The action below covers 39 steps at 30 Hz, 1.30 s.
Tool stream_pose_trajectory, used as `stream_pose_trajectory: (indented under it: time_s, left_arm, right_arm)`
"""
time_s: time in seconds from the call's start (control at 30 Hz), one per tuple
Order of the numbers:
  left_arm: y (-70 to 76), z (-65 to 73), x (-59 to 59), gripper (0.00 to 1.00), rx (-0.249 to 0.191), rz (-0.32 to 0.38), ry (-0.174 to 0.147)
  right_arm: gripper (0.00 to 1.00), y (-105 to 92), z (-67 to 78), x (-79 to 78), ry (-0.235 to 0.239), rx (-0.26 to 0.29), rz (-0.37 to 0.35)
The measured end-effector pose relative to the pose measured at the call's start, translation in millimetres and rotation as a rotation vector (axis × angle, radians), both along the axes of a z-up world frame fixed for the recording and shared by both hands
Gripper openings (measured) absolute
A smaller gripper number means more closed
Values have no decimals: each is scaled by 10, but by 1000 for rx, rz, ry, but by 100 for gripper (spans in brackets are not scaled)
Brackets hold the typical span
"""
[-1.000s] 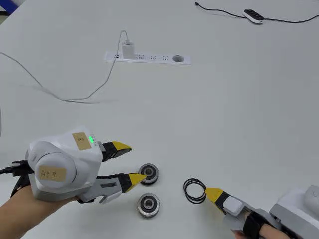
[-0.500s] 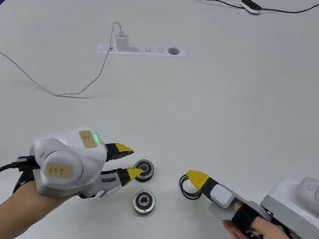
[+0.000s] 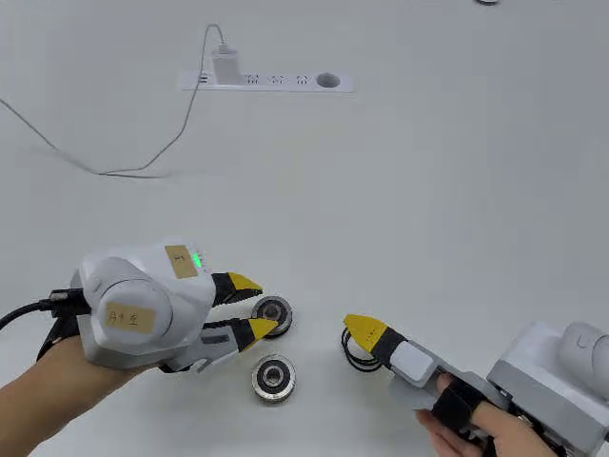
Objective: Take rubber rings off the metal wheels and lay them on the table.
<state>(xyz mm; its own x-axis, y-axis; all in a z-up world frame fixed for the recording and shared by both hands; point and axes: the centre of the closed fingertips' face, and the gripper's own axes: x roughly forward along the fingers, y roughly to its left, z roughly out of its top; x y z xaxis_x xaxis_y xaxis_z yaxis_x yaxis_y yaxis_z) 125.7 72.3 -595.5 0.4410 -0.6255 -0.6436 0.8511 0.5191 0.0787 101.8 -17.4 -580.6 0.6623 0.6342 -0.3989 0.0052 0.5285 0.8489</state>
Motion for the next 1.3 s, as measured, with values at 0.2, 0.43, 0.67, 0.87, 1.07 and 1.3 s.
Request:
stream_pose_trajectory:
  time_s: [0.2, 0.43, 0.67, 0.87, 1.07, 1.3]
  left_arm:
    - [-33, -40, -24, 20, 5, -15, 13]
    - [-47, -51, -16, 18, -5, -14, 21]
    - [-73, -57, -22, 14, -12, -19, 32]
    - [-66, -49, -20, 14, -14, -19, 35]
    - [-60, -50, -17, 14, -24, -12, 34]
    - [-53, -59, -16, 14, -25, -19, 28]
  right_arm:
    - [26, 74, -22, -11, 6, 11, 15]
    - [26, 121, -35, -8, 12, 21, 26]
    - [26, 164, -35, 7, 15, 29, 29]
    - [26, 199, -41, 27, 16, 37, 36]
    - [26, 282, -46, 27, 14, 47, 50]
    - [36, 455, -29, 42, -8, 61, 82]
